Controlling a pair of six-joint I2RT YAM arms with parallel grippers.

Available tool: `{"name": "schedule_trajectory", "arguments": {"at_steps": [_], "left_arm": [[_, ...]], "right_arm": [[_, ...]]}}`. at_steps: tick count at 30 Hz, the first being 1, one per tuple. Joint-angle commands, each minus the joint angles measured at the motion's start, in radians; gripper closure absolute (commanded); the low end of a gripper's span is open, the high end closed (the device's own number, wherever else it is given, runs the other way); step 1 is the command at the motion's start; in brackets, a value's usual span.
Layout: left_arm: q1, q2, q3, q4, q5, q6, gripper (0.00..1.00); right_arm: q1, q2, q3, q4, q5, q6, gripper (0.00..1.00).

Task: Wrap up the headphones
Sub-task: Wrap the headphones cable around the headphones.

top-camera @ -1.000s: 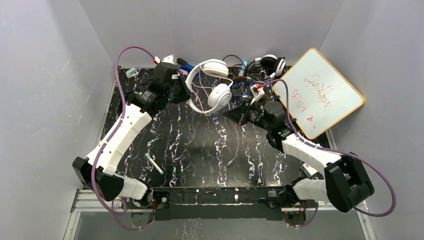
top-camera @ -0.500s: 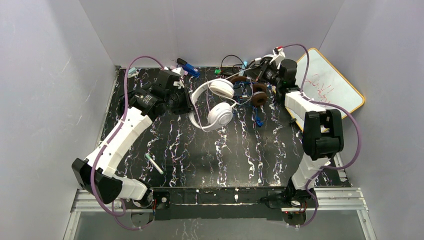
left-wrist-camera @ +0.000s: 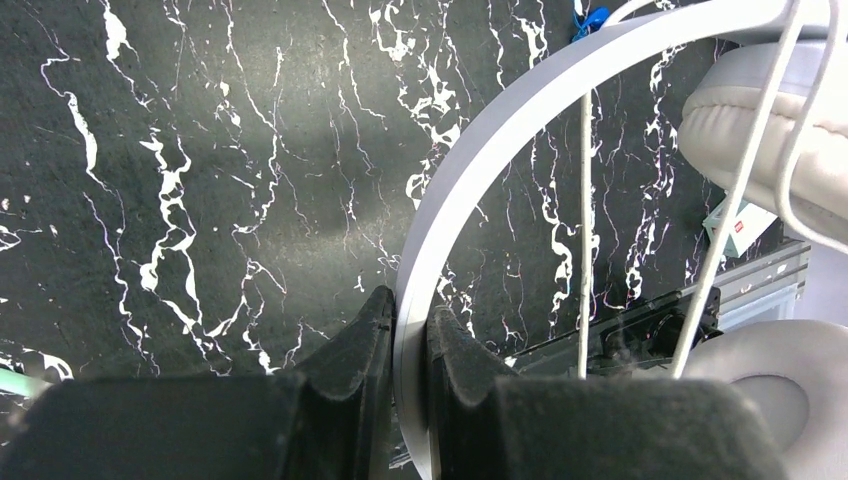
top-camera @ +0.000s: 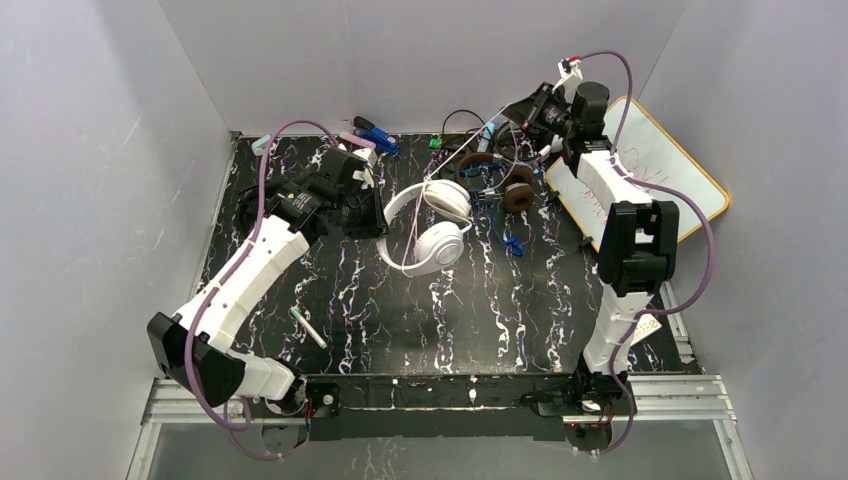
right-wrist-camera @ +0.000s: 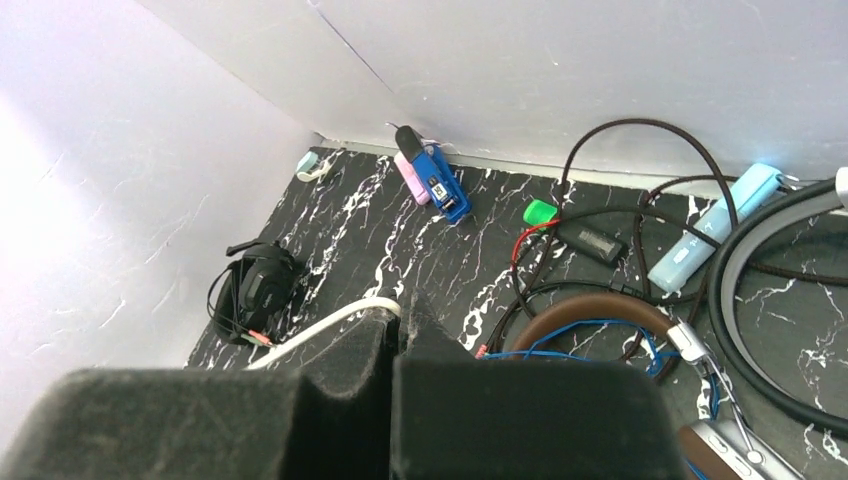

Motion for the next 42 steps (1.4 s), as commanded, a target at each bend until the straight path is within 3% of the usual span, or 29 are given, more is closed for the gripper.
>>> {"name": "schedule_trajectory", "arguments": {"at_steps": [1, 8, 14, 20, 29, 42], "left_arm": [[-0.003, -0.059, 0.011, -0.03, -0.001, -0.006, 1.0], [0.008, -0.058, 0.102, -0.024, -0.1, -0.068, 1.0], [0.039, -0.012, 0.202, 0.018, -0.139, -0.102, 1.0], [0.086, 0.092, 0.31, 0.068, -0.099, -0.165, 1.0], [0.1, 0.184, 0.341, 0.173, -0.124, -0.239, 1.0], [0.228, 0.279, 0.426, 0.201, -0.12, -0.246, 1.0]], "right_arm": [[-0.036, -0.007, 0.027, -0.016, 0.043, -0.014, 0.99], [-0.038, -0.114, -0.264, 0.112, -0.046, 0.046, 0.99], [-0.036, -0.304, -0.591, 0.222, -0.057, 0.06, 0.99], [-0.016, -0.44, -0.794, 0.277, -0.12, 0.074, 0.99], [0.141, -0.591, -0.835, 0.191, -0.136, 0.033, 0.99], [0.397, -0.698, -0.847, 0.061, -0.073, -0.007, 0.99]]}}
